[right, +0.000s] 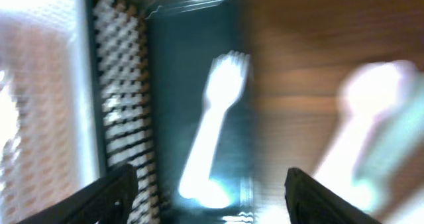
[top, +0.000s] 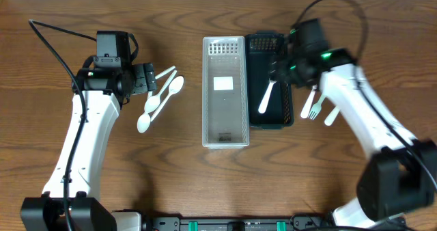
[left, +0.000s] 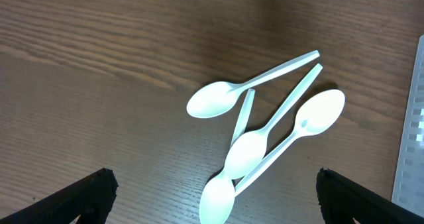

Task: Pack container
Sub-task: 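Lift the white fork and drop it into the green basket, then grasp the second white fork with the right gripper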

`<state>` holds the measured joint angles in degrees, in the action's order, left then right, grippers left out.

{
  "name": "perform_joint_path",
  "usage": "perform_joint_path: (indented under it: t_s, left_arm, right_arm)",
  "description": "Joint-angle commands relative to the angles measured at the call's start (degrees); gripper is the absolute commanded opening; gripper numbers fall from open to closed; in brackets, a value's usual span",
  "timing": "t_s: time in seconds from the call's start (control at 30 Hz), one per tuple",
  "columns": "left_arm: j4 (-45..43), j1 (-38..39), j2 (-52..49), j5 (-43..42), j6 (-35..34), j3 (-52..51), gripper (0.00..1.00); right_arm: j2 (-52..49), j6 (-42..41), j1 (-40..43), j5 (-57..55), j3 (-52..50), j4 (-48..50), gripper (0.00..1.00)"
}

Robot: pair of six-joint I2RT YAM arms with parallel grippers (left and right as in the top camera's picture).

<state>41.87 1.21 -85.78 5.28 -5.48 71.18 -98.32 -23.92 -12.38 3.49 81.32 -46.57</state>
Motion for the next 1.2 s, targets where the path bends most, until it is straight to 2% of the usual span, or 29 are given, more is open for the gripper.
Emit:
perform_joint_path:
  t_s: [0.0, 0.13, 0.3, 0.77, 1.0, 1.17]
  left_arm:
    - [0.1, -0.3, -0.3, 1.0, 0.9, 0.9, 0.98]
    - [0.1, -0.3, -0.3, 1.0, 0.9, 0.9, 0.98]
    - [0.1, -0.3, -0.3, 1.0, 1.0, 0.9, 0.98]
    - [0.1, -0.3, -0.3, 1.0, 0.9, 0.9, 0.98]
    - [0.1, -0.3, -0.3, 1.0, 1.0, 0.9, 0.98]
    - [0.1, -0.3, -0.3, 1.0, 1.0, 0.9, 0.98]
  right_arm:
    - [2.7, -2.4, 7.0, -11.8, 1.9, -4.5, 0.76]
    - [1.5, -5.0, 15.8, -12.2, -0.4, -8.3, 0.75]
    - [-0.4, -6.1, 22.6, -8.1, -5.8, -6.2, 0.7]
    - [-5.0, -6.5, 23.2, -7.0, -14.6, 5.7, 0.63]
    - [-8.7, -6.5, 23.2, -6.6, -14.6, 6.8, 0.61]
    - [-10.5, -6.5, 23.2, -6.6, -14.7, 7.2, 0.54]
